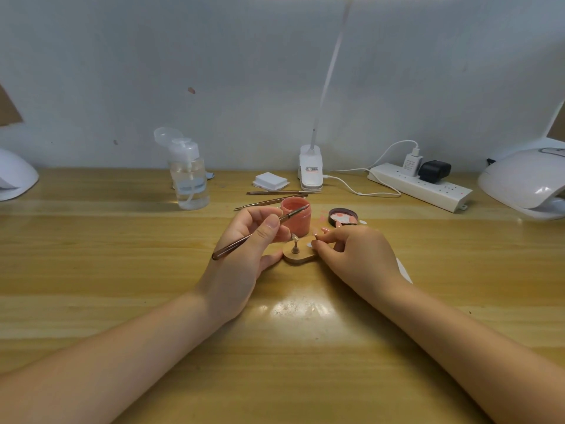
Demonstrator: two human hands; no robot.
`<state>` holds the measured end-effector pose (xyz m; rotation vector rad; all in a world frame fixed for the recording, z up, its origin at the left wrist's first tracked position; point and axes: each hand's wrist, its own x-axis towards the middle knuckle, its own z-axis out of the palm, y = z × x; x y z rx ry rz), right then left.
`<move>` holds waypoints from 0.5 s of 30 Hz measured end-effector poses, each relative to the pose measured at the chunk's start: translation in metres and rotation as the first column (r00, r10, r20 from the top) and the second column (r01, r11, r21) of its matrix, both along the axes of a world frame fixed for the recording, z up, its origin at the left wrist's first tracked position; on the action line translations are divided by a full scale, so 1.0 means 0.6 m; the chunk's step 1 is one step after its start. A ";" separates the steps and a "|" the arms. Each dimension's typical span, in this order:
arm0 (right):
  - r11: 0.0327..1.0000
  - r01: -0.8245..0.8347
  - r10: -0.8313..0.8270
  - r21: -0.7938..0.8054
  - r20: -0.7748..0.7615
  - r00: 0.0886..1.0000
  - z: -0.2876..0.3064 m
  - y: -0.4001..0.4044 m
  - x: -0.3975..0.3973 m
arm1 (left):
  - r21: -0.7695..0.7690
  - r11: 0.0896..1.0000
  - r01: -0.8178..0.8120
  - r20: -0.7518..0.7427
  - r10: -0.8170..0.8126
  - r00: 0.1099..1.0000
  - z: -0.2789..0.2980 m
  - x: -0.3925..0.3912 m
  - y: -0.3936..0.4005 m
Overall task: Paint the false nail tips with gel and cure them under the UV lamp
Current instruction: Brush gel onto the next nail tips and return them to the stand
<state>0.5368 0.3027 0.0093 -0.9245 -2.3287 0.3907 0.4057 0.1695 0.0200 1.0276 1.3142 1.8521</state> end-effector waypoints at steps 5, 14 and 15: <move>0.999 -0.033 0.033 0.001 -0.047 0.998 0.000 -0.002 -0.002 | 0.003 1.000 0.002 -0.012 -0.002 1.000 -0.001 -0.001 -0.001; 0.996 0.011 -0.010 0.092 -0.012 1.000 0.000 -0.022 0.004 | 0.009 1.000 0.005 -0.024 -0.005 1.000 -0.005 0.000 0.001; 0.993 0.007 -0.006 0.117 -0.016 1.000 -0.001 -0.025 0.005 | 0.012 1.000 0.008 -0.019 -0.008 1.000 -0.005 0.000 0.001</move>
